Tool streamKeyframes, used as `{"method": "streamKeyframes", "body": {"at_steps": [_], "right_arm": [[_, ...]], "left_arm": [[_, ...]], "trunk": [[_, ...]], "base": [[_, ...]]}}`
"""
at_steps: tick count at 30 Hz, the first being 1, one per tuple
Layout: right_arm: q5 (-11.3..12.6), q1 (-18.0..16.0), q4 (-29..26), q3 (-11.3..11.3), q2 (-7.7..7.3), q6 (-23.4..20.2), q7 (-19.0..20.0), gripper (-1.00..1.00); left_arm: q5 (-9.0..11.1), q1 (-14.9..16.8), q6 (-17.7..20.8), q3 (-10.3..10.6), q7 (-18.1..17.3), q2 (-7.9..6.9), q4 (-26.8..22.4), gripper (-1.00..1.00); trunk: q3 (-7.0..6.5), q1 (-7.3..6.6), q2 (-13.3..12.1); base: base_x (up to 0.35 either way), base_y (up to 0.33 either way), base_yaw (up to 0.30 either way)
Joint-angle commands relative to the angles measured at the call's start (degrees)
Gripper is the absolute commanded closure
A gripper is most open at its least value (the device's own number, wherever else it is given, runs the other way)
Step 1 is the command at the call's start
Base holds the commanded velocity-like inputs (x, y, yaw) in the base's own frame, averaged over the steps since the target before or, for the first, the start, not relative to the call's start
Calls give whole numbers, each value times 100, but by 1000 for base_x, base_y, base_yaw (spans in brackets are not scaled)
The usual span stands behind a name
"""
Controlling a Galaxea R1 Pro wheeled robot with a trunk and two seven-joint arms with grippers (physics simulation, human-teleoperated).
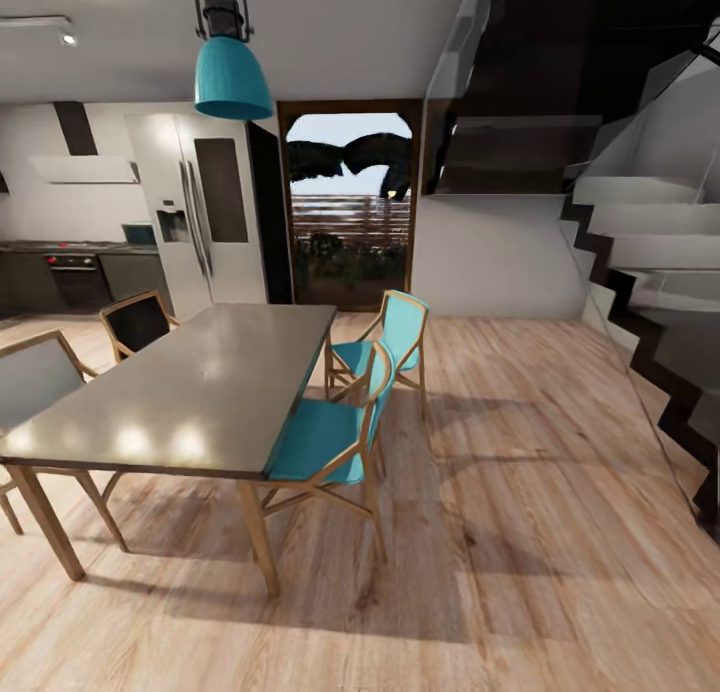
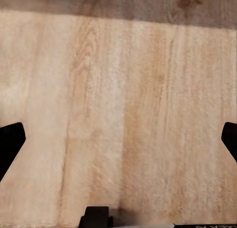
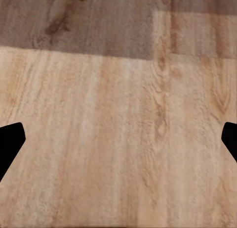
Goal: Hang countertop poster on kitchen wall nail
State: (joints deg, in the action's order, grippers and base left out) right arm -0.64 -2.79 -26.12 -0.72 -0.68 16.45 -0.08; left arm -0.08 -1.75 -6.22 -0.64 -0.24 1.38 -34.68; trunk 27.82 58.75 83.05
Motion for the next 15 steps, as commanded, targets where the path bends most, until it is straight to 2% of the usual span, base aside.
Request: {"method": "streamKeyframes", "body": {"at_steps": [1, 6, 15], "right_arm": [[-6, -2, 2, -7, -2, 17, -1, -100], [-6, -2, 2, -7, -2, 17, -2, -100], [-6, -2, 2, -7, -2, 17, -5, -100]], "left_arm": [[-1, -1, -11, -7, -3, 2, -4, -100], [-1, -1, -11, -7, -3, 2, -4, -100], [-1, -1, -11, -7, -3, 2, -4, -100]], "trunk": [[4, -2, 3], [4, -2, 3], [4, -2, 3]], "base": [[-164, 233, 288], [-65, 90, 288], [-6, 9, 288]]}}
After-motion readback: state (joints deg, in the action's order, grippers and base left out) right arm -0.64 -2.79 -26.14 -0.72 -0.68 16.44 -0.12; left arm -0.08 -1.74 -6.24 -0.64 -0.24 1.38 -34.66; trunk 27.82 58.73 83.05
